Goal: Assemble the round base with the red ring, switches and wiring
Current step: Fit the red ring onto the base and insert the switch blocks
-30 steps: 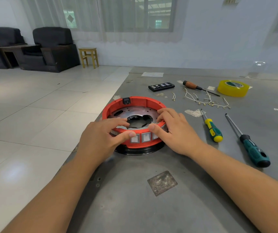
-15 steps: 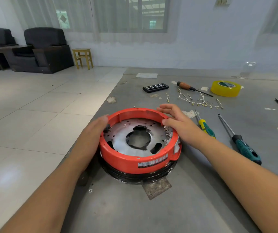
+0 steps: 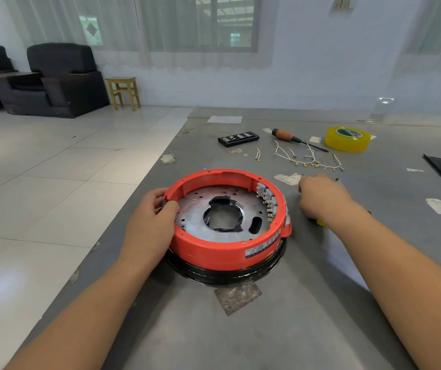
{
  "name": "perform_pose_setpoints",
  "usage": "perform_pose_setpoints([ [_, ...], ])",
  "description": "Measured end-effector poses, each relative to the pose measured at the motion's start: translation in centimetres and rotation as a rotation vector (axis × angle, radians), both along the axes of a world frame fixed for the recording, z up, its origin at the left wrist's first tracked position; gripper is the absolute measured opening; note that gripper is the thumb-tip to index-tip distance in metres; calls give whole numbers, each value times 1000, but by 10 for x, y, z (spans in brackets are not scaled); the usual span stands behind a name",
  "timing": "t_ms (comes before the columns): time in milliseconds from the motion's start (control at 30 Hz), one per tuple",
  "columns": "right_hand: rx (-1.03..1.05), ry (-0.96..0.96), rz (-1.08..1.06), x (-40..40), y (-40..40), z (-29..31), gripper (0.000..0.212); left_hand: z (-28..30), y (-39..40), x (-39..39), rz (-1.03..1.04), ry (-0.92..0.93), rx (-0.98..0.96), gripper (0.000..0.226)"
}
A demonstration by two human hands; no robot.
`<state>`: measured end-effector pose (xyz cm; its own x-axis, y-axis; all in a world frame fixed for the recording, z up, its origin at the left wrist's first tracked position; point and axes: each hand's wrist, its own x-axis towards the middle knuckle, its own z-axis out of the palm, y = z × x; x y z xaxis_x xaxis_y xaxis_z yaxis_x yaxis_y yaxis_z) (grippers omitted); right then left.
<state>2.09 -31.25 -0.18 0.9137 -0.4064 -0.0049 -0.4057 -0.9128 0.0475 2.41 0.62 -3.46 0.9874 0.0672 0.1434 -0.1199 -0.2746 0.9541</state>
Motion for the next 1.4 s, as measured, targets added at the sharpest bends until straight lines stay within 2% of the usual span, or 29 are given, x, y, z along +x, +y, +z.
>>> perform_pose_setpoints([
  [233, -39, 118, -76, -5, -19, 13, 25, 10, 6, -1, -76, 159, -6, 40],
  [400, -33, 156, -92, -4, -18, 13, 43, 16, 5, 20, -73, 256, 30, 33],
  [467, -36, 167, -100, -5, -18, 14, 44, 22, 5, 30, -82, 304, 104, 32],
  [567, 12, 79, -39, 0, -13, 19, 36, 23, 7, 37, -22, 254, 156, 16],
  [633, 120, -71, 30, 6, -6, 20, 32, 21, 9, 37, 28, 191, 179, 11],
  [700, 294, -235, 81, 8, 7, 22, 45, 18, 10, 37, 57, 156, 167, 10],
  [767, 566, -363, 97, 8, 23, 23, 60, 15, 13, 37, 87, 147, 113, 10],
  [833, 801, -432, 105, 5, 37, 22, 69, 14, 16, 37, 116, 171, 48, 10],
  [967, 1213, -553, 149, 1, 61, 16, 63, 14, 16, 39, 112, 281, -199, 9],
  [1033, 1360, -579, 187, 0, 75, 9, 79, 13, 15, 39, 92, 302, -293, 18],
  [1133, 1463, -578, 228, -5, 103, -6, 109, 12, 11, 34, 84, 304, -426, 47],
  [1200, 1444, -609, 236, -9, 119, -18, 120, 9, 5, 28, 110, 268, -461, 43],
  [1267, 1429, -649, 242, -10, 131, -30, 123, 5, -1, 23, 127, 220, -435, 29],
  [1400, 1493, -677, 203, -7, 133, -45, 111, 0, -5, 15, 100, 163, -466, 30],
])
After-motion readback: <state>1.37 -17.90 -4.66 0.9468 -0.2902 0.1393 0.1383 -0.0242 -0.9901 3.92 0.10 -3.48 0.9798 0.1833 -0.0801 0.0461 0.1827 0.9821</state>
